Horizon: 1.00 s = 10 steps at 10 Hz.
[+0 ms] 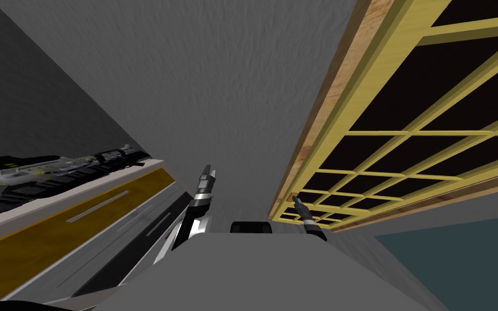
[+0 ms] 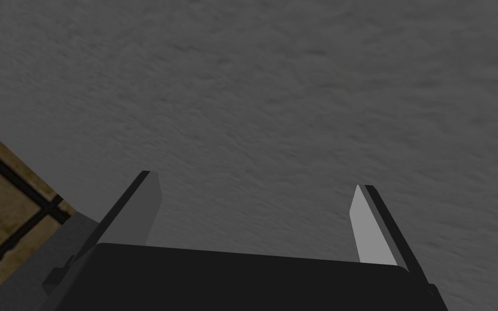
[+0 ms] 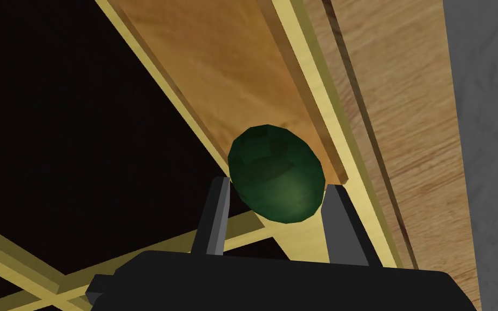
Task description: Pull the door open
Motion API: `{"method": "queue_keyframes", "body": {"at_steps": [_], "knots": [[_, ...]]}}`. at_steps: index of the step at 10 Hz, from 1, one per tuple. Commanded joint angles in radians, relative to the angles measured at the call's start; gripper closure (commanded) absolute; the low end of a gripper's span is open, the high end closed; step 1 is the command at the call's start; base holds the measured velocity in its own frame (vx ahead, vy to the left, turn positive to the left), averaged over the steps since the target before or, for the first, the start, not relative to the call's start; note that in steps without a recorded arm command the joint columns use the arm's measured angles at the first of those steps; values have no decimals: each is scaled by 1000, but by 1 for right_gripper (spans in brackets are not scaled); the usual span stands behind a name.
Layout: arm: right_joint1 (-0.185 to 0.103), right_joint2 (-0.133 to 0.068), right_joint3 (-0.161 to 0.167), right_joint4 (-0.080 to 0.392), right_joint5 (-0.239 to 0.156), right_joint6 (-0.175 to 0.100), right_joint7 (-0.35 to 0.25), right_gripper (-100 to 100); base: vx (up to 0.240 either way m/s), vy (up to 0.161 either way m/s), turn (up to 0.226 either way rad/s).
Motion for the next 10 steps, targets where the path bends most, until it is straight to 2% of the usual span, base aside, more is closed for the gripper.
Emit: {"method": "queue_keyframes", "body": {"at_steps": [1, 5, 10], "knots": [[-3, 3, 10, 3, -16, 5, -50, 100, -45, -16, 62], [-10, 2, 20, 6, -39, 9, -127, 100, -34, -18, 44], [-25, 1, 41, 12, -87, 18, -263, 100, -39, -16, 52]]}}
